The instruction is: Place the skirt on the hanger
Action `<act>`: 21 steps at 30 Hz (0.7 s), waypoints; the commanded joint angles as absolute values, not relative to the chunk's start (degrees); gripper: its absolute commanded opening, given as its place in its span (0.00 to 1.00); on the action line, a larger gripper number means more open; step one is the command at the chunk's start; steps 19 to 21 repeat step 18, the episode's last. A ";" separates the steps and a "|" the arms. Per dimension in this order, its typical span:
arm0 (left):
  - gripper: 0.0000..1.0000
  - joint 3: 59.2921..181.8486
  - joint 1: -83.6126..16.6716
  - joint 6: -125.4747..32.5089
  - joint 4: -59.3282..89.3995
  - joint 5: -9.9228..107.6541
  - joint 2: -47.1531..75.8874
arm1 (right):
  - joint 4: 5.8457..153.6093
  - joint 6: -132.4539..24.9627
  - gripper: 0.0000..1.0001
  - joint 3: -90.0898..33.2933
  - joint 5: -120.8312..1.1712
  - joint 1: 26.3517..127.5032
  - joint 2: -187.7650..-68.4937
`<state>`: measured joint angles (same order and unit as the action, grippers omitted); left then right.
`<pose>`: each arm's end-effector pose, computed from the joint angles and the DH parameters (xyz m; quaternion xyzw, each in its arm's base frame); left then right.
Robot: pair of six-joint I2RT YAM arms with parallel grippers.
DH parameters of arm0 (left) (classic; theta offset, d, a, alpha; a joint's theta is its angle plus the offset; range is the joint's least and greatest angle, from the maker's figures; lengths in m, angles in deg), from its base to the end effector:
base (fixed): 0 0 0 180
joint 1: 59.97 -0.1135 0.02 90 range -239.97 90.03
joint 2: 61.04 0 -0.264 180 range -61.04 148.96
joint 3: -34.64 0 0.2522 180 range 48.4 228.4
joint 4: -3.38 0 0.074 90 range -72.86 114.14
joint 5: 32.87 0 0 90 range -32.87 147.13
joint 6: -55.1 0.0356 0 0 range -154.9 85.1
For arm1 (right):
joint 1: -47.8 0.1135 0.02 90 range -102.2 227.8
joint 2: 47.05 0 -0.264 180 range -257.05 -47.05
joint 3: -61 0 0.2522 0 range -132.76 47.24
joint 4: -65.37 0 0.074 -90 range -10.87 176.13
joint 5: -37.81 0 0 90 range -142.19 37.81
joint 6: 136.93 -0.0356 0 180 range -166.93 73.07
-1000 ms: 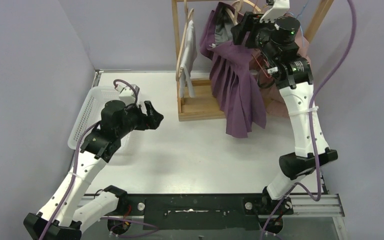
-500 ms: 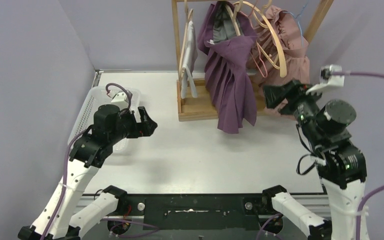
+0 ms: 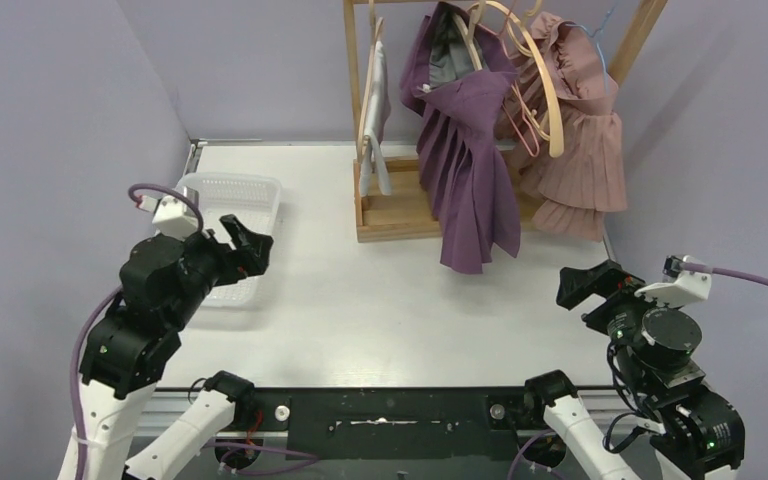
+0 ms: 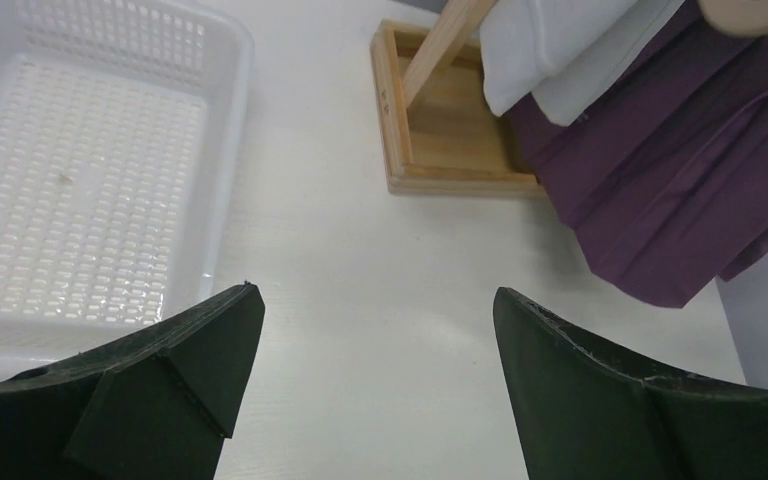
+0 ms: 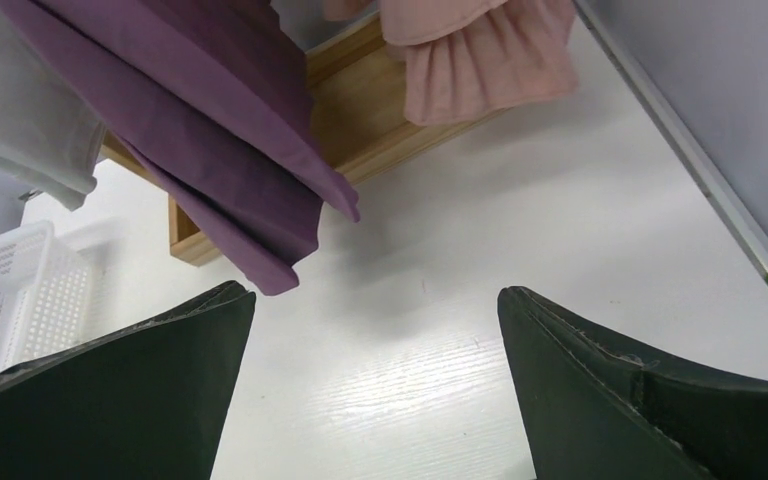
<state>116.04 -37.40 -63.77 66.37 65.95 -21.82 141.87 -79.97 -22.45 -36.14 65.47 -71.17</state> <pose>0.0985 -0.0350 0.4110 -0.0887 0.8171 -0.1886 0.5375 0.0135 -0.0060 0.4064 0.1887 0.7786 0.1502 0.5793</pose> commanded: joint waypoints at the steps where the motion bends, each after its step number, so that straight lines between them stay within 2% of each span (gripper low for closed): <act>1: 0.86 123.69 -37.71 -63.56 69.74 72.34 -22.36 | 145.81 -80.20 0.98 -27.21 -29.90 65.36 -72.08; 8: 0.87 131.15 -37.73 -64.06 73.52 76.21 -23.09 | 147.46 -78.60 0.98 -31.12 -27.96 65.33 -69.20; 21: 0.88 131.63 -37.73 -63.91 71.97 75.75 -25.38 | 145.96 -78.38 0.98 -30.40 -29.06 65.32 -68.10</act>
